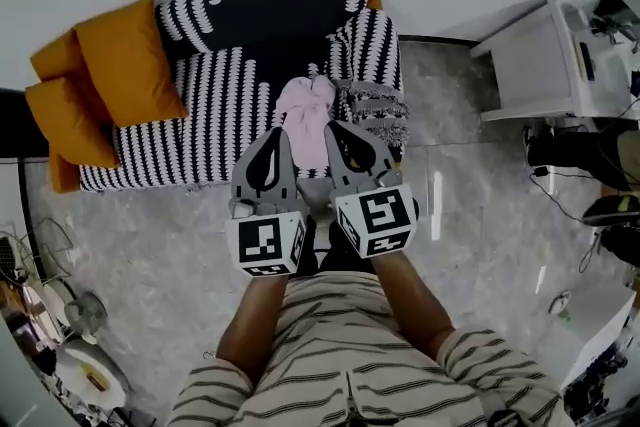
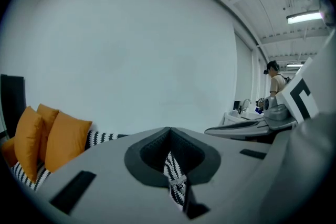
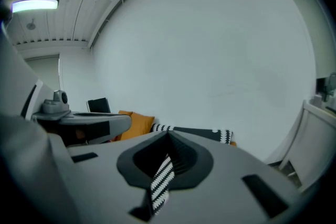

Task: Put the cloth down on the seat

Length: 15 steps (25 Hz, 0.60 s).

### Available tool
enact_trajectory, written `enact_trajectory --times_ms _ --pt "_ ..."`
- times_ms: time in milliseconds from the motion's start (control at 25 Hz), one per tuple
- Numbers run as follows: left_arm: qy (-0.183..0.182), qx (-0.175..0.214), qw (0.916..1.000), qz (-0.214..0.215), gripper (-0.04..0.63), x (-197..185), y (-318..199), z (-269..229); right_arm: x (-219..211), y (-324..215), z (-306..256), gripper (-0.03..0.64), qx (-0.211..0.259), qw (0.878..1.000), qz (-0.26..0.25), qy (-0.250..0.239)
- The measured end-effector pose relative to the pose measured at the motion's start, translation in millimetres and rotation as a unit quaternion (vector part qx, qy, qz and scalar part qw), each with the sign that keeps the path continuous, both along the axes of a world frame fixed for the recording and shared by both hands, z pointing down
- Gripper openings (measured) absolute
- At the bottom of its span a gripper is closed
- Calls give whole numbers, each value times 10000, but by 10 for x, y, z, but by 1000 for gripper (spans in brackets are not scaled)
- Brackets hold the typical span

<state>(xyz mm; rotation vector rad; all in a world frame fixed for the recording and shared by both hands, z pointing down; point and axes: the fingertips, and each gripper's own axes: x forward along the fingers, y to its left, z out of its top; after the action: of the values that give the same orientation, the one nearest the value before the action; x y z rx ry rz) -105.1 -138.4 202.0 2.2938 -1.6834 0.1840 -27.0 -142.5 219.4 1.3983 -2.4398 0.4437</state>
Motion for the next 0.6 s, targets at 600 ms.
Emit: enact_trajectory --times_ms 600 --pt "-95 995 9949 167 5 -73 183 -1255 -99 138 -1335 12 1090 9939 -136 -138"
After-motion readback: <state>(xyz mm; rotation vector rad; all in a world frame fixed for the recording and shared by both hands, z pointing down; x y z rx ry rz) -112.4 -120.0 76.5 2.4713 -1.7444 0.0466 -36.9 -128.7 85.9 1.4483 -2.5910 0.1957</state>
